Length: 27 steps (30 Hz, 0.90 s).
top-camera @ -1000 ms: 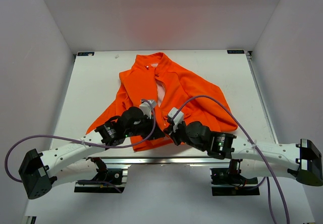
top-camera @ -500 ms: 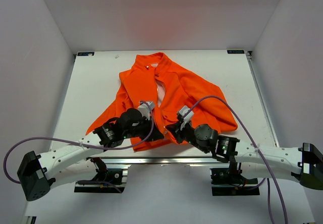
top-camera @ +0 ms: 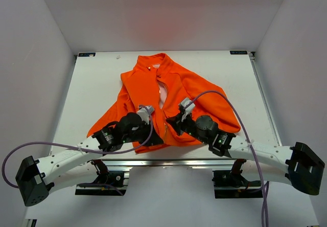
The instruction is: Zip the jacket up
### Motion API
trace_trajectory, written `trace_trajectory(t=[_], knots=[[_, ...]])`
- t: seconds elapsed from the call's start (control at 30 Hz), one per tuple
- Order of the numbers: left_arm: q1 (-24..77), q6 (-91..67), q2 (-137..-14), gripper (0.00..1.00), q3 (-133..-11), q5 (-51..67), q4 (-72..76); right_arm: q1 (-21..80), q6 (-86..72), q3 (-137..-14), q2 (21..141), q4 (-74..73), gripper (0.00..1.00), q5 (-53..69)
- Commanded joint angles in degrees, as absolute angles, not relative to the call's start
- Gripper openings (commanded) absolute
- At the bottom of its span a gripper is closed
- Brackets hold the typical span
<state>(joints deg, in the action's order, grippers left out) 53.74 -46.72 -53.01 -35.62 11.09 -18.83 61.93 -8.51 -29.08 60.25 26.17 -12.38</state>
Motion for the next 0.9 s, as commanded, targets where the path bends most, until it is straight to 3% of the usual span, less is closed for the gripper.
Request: trace_trajectory(t=[0.0, 0.5, 0.87], knots=[[54.05, -48.69, -51.85, 0.0, -34.02, 15.9, -23.81, 56.09, -8.78, -31.81, 63.35, 34.98, 0.0, -11.18], [54.05, -55.72, -44.3, 0.0, -30.5, 17.22, -31.11, 40.44, -5.63, -46.13, 88.58, 43.07, 0.0, -6.07], [54.14, -63.63, -33.77, 0.0, -28.47, 19.25, -39.54, 30.15, -7.72, -73.7, 115.1, 45.35, 0.0, -0.62]])
